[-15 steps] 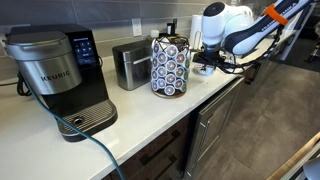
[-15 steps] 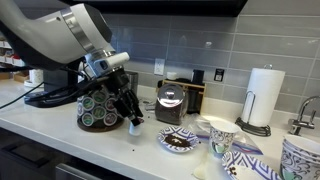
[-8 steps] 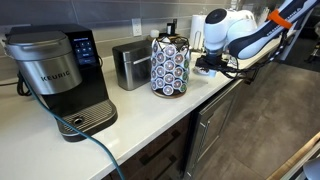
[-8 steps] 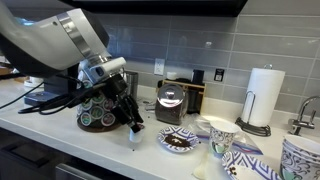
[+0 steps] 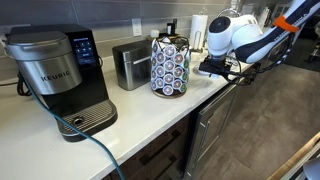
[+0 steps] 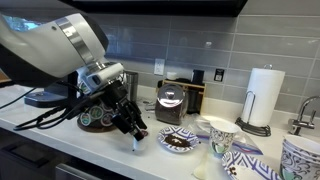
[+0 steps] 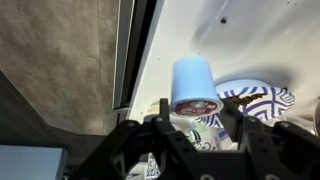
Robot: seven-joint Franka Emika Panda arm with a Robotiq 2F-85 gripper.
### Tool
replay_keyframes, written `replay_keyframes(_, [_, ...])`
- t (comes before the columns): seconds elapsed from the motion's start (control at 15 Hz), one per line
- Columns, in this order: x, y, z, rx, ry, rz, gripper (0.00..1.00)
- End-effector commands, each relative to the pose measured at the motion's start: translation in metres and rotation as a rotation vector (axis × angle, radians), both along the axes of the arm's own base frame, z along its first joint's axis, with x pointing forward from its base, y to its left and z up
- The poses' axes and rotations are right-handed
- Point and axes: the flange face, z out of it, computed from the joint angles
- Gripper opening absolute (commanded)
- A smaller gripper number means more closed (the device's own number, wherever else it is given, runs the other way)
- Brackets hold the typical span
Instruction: Remove the bottle from the bottle holder and put it on the table
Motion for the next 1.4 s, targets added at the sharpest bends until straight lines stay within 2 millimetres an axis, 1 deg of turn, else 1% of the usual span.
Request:
replay_keyframes(0.0, [-0.013,-0.009,-0.009,0.020,-0.047,-0.027,0.29])
replay_keyframes(0.27, [-0.019,-0.021,-0.016,0.035,-0.078,-0.056,0.29])
replay_keyframes(0.87, [-0.016,-0.044,-0.023,0.075,-0.129,-0.016,0.29])
replay_keyframes(1.07, [-0.014,-0.048,-0.025,0.082,-0.133,0.005,0.29])
replay_keyframes(1.33, [-0.011,-0.048,-0.028,0.092,-0.132,0.022,0.29])
